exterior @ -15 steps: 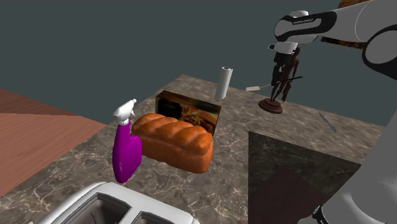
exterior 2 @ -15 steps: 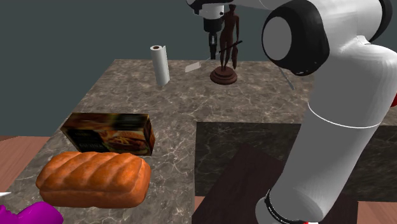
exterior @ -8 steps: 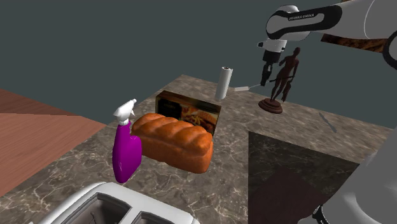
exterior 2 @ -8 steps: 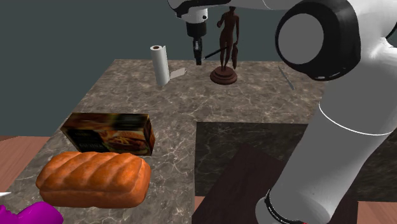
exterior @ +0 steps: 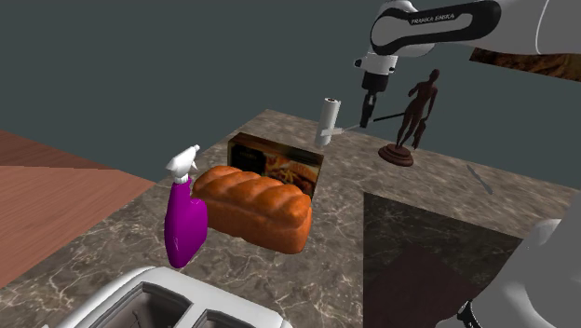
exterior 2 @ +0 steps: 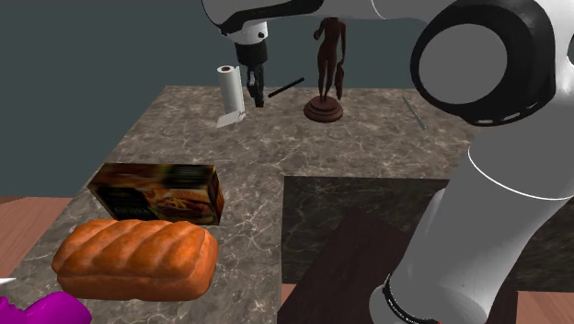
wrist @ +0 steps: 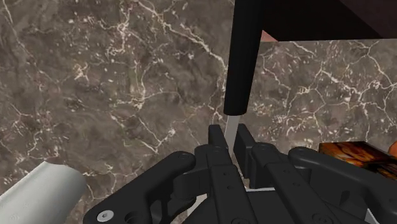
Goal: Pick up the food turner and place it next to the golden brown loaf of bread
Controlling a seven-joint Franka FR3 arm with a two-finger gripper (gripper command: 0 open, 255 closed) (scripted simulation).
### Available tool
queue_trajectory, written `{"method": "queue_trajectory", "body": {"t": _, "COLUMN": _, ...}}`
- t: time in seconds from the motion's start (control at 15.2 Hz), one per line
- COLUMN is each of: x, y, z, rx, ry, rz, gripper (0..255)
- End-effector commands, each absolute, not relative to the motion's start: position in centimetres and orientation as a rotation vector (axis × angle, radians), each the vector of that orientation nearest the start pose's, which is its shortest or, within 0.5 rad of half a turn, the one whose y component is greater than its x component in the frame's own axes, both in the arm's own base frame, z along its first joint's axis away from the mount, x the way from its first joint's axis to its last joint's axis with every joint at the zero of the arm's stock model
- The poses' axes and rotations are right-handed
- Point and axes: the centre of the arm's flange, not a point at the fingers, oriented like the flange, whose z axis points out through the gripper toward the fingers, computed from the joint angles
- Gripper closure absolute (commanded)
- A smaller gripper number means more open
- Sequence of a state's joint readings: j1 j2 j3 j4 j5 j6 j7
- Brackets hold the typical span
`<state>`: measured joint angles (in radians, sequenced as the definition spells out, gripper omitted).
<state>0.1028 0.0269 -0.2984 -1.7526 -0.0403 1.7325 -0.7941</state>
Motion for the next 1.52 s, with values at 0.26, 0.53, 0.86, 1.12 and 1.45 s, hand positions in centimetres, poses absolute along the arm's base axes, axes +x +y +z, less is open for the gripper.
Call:
{"method": "queue_trajectory", "body": {"t": 0.26, "x": 56.9, "y": -3.7, "z": 53.9, "rx": -3.017, "ry": -0.940, "rz": 0.100, "gripper": 255}}
{"method": "queue_trajectory", "body": {"t": 0.53, "x": 57.9, "y": 1.5, "z": 53.9, "rx": -3.017, "ry": -0.940, "rz": 0.100, "gripper": 255}}
{"method": "queue_trajectory", "body": {"t": 0.86, "x": 58.4, "y": 4.2, "z": 52.3, "rx": -3.017, "ry": -0.940, "rz": 0.100, "gripper": 255}}
{"method": "queue_trajectory", "body": {"t": 1.12, "x": 58.4, "y": 4.2, "z": 50.2, "rx": -3.017, "ry": -0.940, "rz": 0.100, "gripper": 255}}
{"method": "queue_trajectory", "body": {"t": 1.45, "x": 58.4, "y": 4.2, "z": 47.6, "rx": -3.017, "ry": -0.940, "rz": 0.100, "gripper": 255}}
